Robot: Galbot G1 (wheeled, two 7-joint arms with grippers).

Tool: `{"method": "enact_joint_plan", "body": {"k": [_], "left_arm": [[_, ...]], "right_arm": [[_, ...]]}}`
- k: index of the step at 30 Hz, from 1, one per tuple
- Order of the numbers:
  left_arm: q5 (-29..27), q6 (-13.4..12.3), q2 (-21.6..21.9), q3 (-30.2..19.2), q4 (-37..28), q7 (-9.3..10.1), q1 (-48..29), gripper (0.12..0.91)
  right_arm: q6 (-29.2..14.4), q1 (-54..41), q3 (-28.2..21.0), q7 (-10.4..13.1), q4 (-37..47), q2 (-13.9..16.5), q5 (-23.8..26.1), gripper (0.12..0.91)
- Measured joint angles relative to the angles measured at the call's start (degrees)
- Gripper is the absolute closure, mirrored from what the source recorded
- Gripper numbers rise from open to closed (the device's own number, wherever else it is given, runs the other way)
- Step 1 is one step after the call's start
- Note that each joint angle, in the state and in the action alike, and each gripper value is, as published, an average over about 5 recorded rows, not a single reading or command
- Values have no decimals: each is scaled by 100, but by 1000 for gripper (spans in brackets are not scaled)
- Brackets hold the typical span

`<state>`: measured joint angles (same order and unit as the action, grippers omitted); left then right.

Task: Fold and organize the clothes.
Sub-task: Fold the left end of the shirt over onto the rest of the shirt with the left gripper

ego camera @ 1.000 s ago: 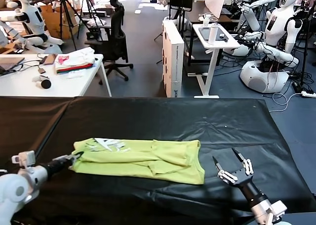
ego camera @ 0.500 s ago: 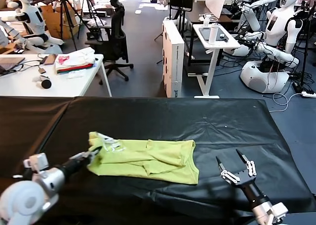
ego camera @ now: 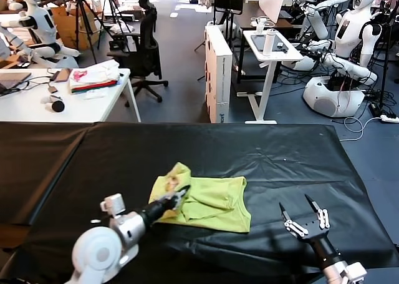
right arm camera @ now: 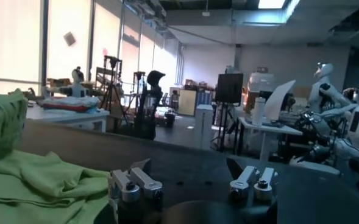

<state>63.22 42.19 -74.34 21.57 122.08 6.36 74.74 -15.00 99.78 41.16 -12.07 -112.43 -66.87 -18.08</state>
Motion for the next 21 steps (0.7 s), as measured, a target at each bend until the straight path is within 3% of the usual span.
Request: {"method": "enact_joint_plan", "body": {"k": [8, 21], "left_arm": [[-170, 0, -257, -405, -169, -2, -194, 847], [-407, 1, -589, -628, -492, -44, -198, 847]], "right_arm": [[2, 15, -9, -8, 49, -41, 42, 118], [5, -1, -7, -9, 100, -44, 56, 118]]}}
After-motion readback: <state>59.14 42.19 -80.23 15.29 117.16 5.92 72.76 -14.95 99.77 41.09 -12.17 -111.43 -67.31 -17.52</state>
